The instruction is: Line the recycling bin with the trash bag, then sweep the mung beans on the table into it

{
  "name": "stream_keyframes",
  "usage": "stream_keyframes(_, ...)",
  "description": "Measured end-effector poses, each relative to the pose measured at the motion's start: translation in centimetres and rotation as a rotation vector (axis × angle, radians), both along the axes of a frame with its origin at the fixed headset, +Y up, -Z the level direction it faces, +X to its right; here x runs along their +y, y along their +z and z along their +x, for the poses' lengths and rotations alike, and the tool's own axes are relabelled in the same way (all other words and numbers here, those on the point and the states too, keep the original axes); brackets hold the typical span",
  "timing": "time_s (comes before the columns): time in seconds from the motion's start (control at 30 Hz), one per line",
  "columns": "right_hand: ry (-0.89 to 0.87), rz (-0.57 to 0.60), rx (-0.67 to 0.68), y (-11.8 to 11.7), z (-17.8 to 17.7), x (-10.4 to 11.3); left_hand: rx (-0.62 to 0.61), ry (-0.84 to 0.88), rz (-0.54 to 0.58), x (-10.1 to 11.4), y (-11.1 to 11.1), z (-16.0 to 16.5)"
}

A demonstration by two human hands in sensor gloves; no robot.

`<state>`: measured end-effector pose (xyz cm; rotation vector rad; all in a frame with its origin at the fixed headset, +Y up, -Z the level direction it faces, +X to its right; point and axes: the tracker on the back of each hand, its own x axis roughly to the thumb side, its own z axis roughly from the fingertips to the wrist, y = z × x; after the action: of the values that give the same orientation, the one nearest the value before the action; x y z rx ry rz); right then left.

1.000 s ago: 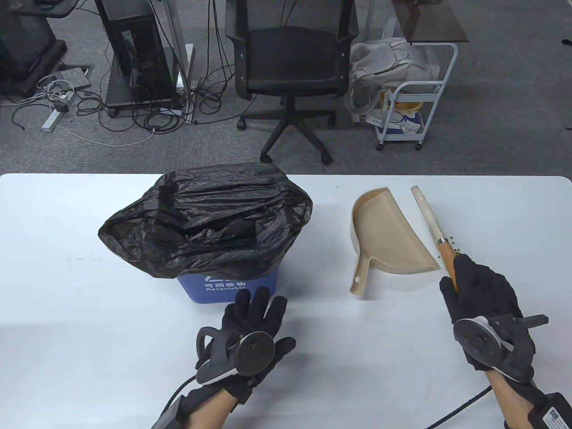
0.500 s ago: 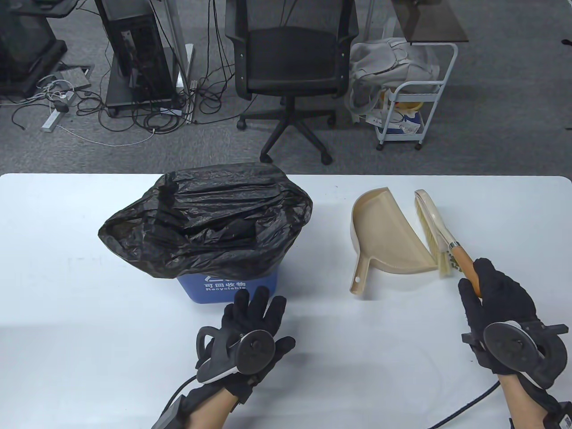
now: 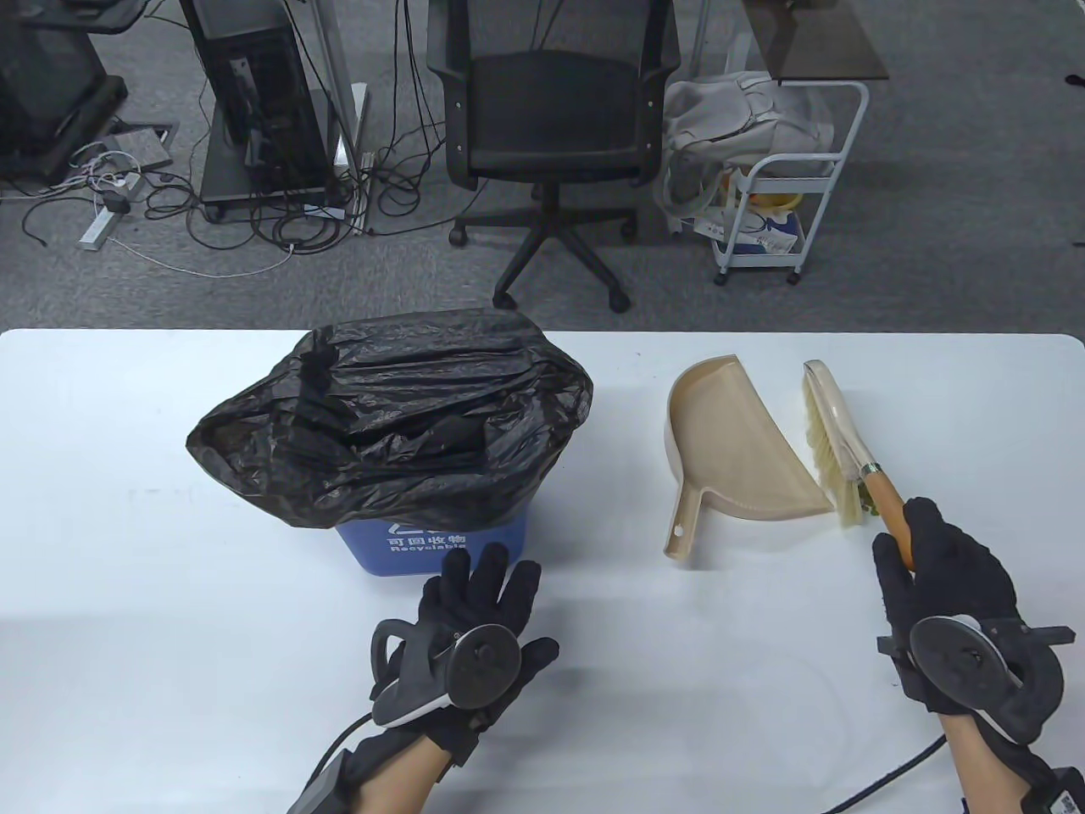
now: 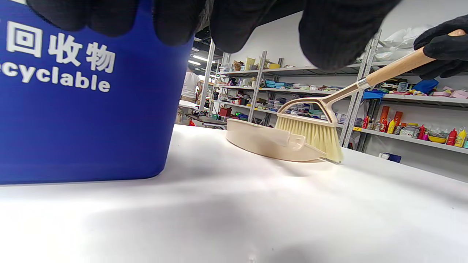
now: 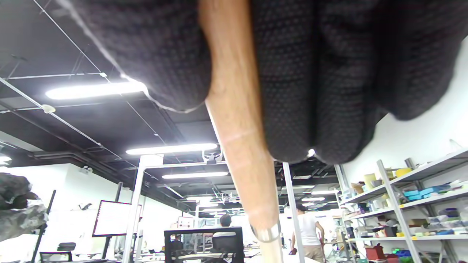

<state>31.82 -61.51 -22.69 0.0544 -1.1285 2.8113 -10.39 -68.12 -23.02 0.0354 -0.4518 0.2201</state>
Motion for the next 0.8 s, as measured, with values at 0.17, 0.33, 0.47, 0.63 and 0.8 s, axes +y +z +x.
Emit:
stream_keyframes(0.17, 0.006, 0.022, -0.039, 0.0, 0.9, -0.1, 0.003, 0.001, 0.000, 0.0, 0.0, 0.0)
stream_keyframes(0.33, -0.022, 0.073, -0.062, 0.8, 1.9, 0.8, 0.003, 0.002, -0.001, 0.0, -0.1, -0.1)
stream_keyframes(0.47, 0.003, 0.079, -0.105, 1.0, 2.3, 1.4, 0.004, 0.001, -0.003, 0.0, -0.1, -0.1)
stream_keyframes(0.63, 0.093, 0.023, -0.155, 0.1, 2.1, 0.1, 0.005, 0.001, -0.002, 0.0, -0.1, 0.0)
stream_keyframes(0.8, 0.101, -0.016, -0.131, -0.7, 1.0, -1.1, 0.006, -0.001, -0.007, -0.1, 0.0, 0.0)
